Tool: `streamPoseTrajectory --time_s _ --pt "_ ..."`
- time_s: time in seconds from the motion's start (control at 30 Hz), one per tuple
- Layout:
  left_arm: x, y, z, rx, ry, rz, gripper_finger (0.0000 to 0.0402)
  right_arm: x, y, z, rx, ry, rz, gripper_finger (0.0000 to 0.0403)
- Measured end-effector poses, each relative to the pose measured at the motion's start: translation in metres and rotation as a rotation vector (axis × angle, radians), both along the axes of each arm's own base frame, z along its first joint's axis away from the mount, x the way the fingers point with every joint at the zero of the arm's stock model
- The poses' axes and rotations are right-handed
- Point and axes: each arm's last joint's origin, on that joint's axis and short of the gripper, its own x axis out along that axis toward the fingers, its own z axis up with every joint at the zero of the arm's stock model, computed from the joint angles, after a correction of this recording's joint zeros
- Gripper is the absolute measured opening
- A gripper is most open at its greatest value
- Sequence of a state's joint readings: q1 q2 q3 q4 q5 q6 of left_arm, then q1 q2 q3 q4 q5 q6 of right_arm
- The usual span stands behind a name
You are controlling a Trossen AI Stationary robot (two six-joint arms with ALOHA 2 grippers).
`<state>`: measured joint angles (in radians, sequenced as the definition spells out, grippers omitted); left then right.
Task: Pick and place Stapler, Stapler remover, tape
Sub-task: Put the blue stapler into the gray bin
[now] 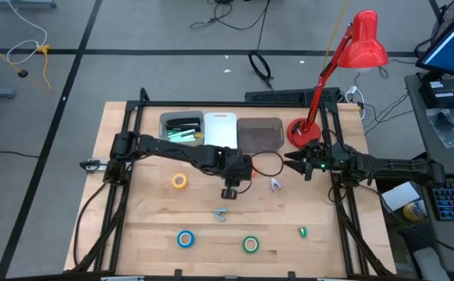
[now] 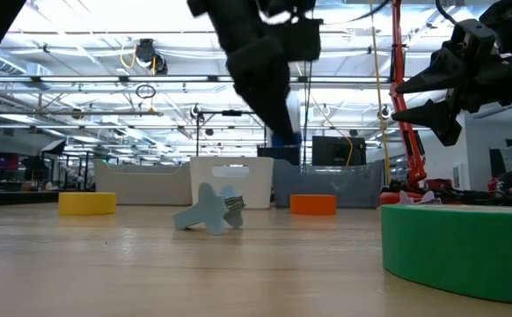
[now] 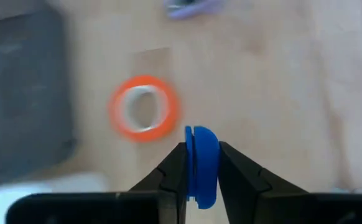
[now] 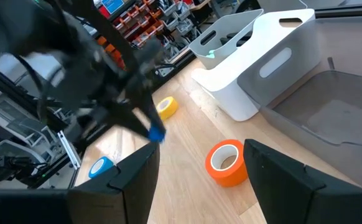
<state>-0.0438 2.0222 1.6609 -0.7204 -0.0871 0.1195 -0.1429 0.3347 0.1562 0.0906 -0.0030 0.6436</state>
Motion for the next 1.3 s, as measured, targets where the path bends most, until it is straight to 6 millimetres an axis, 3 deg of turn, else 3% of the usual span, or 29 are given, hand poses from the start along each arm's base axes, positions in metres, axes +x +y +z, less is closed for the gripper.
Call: streamPoseTrajectory --time_s 0.17,0.33,0.53,0.73,1.07,1.3 --pt "-0.011 0.011 0.033 0.178 0.060 0.152 0.0072 0.000 0.000 0.000 0.000 -0.002 0.001 0.0228" --pt "-0.038 0.030 0.054 0.289 0.179 0.254 0.0075 0.000 0.000 0.000 0.000 -0.002 0.001 0.0228" --pt "-0.073 0.074 0.072 0.334 0.328 0.417 0.0075 0.000 0.000 0.000 -0.001 -0.003 -0.001 0.0228" --pt "-0.096 0.124 0.085 0.314 0.354 0.536 0.0076 0.000 0.000 0.000 -0.005 -0.003 -0.001 0.0228" --pt "-0.129 0.194 0.083 0.085 0.381 0.634 0.0076 0.000 0.000 0.000 -0.001 -0.003 -0.002 0.0228" --pt "-0.155 0.224 0.058 -0.036 0.451 0.741 0.0076 0.000 0.000 0.000 -0.001 -0.003 -0.002 0.0228"
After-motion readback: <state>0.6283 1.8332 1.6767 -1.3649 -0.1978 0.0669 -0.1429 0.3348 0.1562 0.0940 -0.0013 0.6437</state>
